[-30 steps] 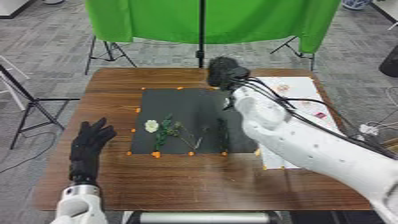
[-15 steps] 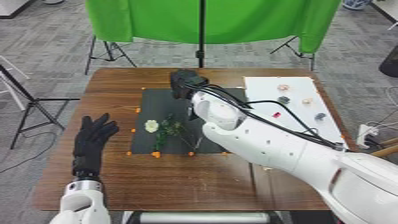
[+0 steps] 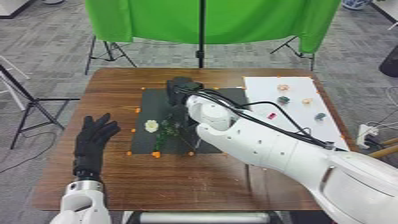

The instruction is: Arrange flowers

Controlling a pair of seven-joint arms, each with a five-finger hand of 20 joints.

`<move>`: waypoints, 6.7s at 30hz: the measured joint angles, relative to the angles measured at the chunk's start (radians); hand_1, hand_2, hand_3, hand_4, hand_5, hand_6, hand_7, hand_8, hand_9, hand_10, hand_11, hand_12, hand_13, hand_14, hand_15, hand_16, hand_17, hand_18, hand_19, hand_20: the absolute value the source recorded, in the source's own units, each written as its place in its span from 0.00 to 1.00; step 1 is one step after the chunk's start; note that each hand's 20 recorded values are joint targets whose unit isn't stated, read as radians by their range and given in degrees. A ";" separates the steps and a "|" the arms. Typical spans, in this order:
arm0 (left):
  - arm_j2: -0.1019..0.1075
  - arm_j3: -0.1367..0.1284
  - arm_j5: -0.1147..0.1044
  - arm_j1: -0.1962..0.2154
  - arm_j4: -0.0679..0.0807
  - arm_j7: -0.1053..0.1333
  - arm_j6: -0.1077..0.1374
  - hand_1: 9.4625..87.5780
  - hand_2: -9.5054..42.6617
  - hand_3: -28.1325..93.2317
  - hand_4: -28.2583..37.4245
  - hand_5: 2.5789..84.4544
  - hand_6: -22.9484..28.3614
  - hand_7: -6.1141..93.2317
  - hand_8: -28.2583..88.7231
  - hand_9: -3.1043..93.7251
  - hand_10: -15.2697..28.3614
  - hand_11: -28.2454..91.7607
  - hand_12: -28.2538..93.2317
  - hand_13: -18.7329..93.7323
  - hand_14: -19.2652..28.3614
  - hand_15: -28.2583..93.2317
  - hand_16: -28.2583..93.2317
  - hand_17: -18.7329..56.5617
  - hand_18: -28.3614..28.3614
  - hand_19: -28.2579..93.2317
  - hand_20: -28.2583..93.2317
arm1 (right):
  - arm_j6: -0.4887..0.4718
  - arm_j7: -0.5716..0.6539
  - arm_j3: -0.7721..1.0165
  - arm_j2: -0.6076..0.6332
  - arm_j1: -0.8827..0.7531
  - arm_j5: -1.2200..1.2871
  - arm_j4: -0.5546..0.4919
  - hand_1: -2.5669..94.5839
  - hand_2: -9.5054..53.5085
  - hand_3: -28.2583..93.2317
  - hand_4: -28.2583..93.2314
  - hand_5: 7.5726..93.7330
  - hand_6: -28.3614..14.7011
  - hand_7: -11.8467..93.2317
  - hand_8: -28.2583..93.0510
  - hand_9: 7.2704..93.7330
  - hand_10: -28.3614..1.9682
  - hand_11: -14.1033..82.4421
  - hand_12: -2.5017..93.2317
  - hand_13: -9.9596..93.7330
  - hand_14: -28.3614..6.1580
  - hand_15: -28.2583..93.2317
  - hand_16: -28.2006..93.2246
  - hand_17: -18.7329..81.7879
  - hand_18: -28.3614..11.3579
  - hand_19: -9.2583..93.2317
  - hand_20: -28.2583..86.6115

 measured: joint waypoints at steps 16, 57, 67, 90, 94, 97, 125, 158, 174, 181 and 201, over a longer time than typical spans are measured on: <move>0.003 -0.003 -0.001 0.005 0.000 -0.002 -0.011 0.14 0.53 0.68 0.00 0.51 0.62 0.12 0.20 0.48 0.71 0.42 0.34 0.43 0.80 0.55 0.24 0.22 0.75 0.39 0.40 | -0.016 0.002 0.017 0.011 -0.022 0.064 -0.044 0.42 0.00 0.79 0.08 0.67 0.68 0.27 0.15 0.82 0.50 0.41 0.30 0.91 0.68 0.80 0.53 0.81 0.38 1.00 0.83; -0.015 -0.031 0.022 0.058 -0.027 -0.024 -0.011 0.13 0.52 0.69 0.00 0.50 0.61 0.13 0.20 0.48 0.71 0.43 0.34 0.43 0.80 0.55 0.24 0.22 0.76 0.40 0.40 | -0.169 0.325 0.865 0.706 -0.657 0.041 -0.436 0.38 0.00 0.77 0.10 0.58 0.69 0.23 0.16 0.65 0.36 0.34 0.29 0.82 0.53 0.81 0.52 0.74 0.29 1.00 0.79; -0.019 -0.033 0.023 0.058 -0.027 -0.027 -0.013 0.13 0.51 0.70 0.00 0.50 0.60 0.13 0.20 0.48 0.71 0.42 0.34 0.43 0.80 0.55 0.24 0.22 0.75 0.40 0.40 | -0.019 0.335 0.841 0.676 -0.725 0.007 -0.401 0.65 0.00 0.70 0.09 0.76 0.65 0.31 0.30 0.91 0.62 0.25 0.47 0.92 0.71 0.78 0.52 0.81 0.40 1.00 0.79; -0.016 -0.033 0.022 0.056 -0.024 -0.036 -0.024 0.14 0.50 0.70 0.00 0.50 0.60 0.13 0.20 0.48 0.71 0.43 0.34 0.43 0.80 0.55 0.24 0.22 0.76 0.40 0.40 | 0.230 0.055 0.413 0.570 -0.444 0.086 -0.637 0.66 0.00 0.71 0.10 0.82 0.65 0.32 0.33 0.96 0.66 0.25 0.49 0.95 0.75 0.77 0.53 0.83 0.41 1.00 0.80; -0.016 -0.026 0.022 0.043 -0.018 -0.037 -0.032 0.14 0.50 0.69 0.00 0.50 0.60 0.13 0.20 0.48 0.71 0.42 0.34 0.43 0.80 0.55 0.24 0.22 0.76 0.40 0.40 | 0.222 0.013 0.253 0.442 -0.309 0.087 -0.550 0.66 0.00 0.71 0.10 0.82 0.66 0.32 0.33 0.96 0.67 0.25 0.49 0.95 0.75 0.77 0.53 0.83 0.42 1.00 0.80; -0.016 -0.021 0.022 0.034 -0.015 -0.038 -0.038 0.14 0.50 0.69 0.00 0.50 0.60 0.13 0.20 0.48 0.71 0.42 0.34 0.43 0.80 0.55 0.24 0.22 0.76 0.40 0.40 | 0.212 0.011 0.168 0.364 -0.249 0.085 -0.526 0.66 0.00 0.71 0.09 0.81 0.66 0.33 0.33 0.96 0.67 0.25 0.50 0.95 0.75 0.77 0.53 0.83 0.42 1.00 0.80; -0.016 -0.019 0.022 0.026 -0.012 -0.042 -0.045 0.14 0.50 0.69 0.00 0.50 0.59 0.13 0.20 0.48 0.71 0.42 0.34 0.43 0.81 0.55 0.24 0.22 0.76 0.40 0.40 | 0.097 -0.009 0.063 0.218 -0.204 0.049 -0.408 0.58 0.00 0.73 0.09 0.69 0.72 0.32 0.27 0.86 0.57 0.29 0.47 0.92 0.73 0.79 0.53 0.81 0.42 1.00 0.82; -0.013 -0.020 0.021 0.025 -0.011 -0.051 -0.053 0.14 0.50 0.70 0.00 0.50 0.59 0.13 0.20 0.48 0.71 0.42 0.34 0.43 0.81 0.55 0.24 0.22 0.76 0.40 0.40 | 0.025 0.021 0.065 0.227 -0.211 -0.002 -0.400 0.46 0.00 0.80 0.08 0.53 0.70 0.26 0.15 0.74 0.49 0.41 0.30 0.91 0.71 0.78 0.53 0.80 0.40 1.00 0.81; -0.012 -0.021 0.021 0.028 -0.012 -0.052 -0.056 0.14 0.50 0.70 0.00 0.50 0.59 0.13 0.20 0.48 0.71 0.42 0.34 0.43 0.80 0.55 0.24 0.22 0.76 0.40 0.40 | 0.025 0.024 0.130 0.256 -0.232 0.013 -0.466 0.43 0.00 0.79 0.09 0.56 0.67 0.26 0.16 0.72 0.48 0.39 0.29 0.90 0.67 0.78 0.53 0.79 0.38 1.00 0.81; -0.016 -0.023 0.023 0.029 -0.013 -0.052 -0.055 0.14 0.50 0.69 0.00 0.50 0.59 0.13 0.20 0.48 0.71 0.42 0.34 0.43 0.80 0.55 0.24 0.22 0.76 0.40 0.40 | 0.178 0.047 0.316 0.350 -0.281 0.010 -0.603 0.40 0.00 0.79 0.10 0.59 0.66 0.26 0.16 0.72 0.45 0.38 0.29 0.88 0.63 0.78 0.53 0.78 0.36 1.00 0.81; -0.020 -0.035 0.027 0.055 -0.029 -0.051 -0.054 0.14 0.50 0.70 0.00 0.50 0.59 0.13 0.20 0.48 0.71 0.42 0.34 0.43 0.81 0.55 0.24 0.22 0.76 0.40 0.40 | -0.078 0.269 0.634 0.621 -0.443 -0.004 -0.379 0.36 0.00 0.77 0.12 0.59 0.69 0.24 0.16 0.70 0.41 0.36 0.29 0.87 0.58 0.78 0.52 0.76 0.32 1.00 0.79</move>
